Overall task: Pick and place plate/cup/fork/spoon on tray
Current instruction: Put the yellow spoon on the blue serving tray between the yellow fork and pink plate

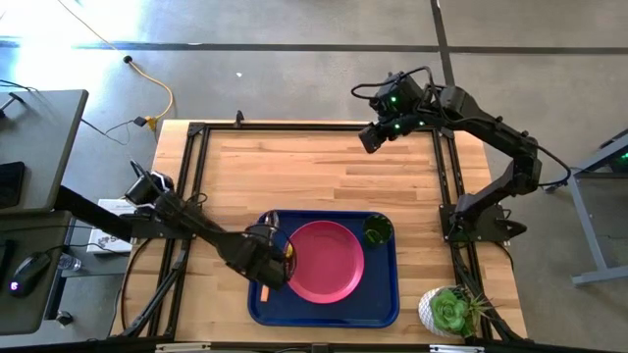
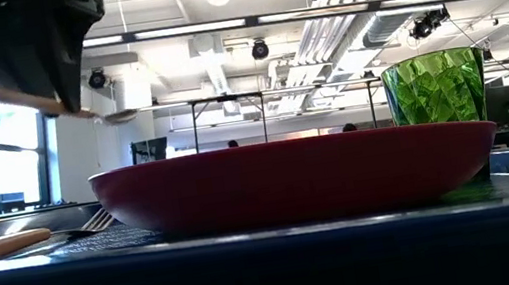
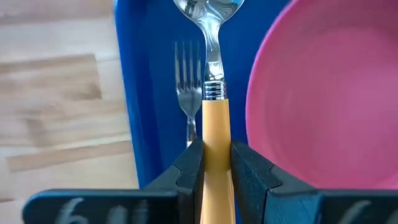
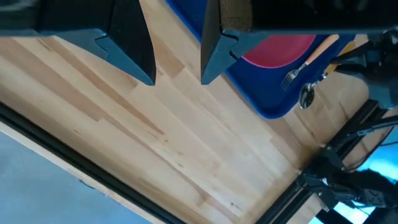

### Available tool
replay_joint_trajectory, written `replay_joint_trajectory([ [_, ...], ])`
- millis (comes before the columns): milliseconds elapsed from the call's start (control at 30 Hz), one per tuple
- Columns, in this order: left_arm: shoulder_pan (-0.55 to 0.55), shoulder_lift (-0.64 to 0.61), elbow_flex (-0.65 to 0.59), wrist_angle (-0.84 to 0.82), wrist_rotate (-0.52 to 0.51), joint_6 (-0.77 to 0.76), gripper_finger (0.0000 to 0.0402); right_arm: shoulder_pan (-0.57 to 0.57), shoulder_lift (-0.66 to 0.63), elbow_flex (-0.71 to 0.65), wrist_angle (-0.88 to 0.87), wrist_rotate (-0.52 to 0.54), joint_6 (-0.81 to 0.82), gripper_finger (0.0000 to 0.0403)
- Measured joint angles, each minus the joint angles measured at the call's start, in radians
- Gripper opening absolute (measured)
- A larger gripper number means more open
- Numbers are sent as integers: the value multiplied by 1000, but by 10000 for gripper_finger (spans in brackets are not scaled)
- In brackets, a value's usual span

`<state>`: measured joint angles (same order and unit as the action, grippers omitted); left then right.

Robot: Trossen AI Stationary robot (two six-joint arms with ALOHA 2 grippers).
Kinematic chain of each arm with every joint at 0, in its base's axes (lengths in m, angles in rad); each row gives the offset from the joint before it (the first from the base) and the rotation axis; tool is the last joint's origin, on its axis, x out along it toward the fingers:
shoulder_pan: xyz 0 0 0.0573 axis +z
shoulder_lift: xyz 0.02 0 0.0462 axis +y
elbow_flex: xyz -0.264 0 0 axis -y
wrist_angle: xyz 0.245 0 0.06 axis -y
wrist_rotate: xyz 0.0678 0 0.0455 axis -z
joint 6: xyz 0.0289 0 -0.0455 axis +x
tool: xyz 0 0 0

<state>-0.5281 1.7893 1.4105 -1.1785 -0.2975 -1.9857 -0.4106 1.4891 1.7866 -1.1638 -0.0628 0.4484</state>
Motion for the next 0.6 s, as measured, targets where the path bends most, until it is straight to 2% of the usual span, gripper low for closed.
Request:
replay_joint_trajectory([
  [367, -14, 0, -189, 293, 52, -29, 53, 47, 0, 0, -30, 32, 23, 118],
  [600, -14, 27, -202, 376, 55, -52, 53, 52, 0, 0, -31, 33, 23, 118],
])
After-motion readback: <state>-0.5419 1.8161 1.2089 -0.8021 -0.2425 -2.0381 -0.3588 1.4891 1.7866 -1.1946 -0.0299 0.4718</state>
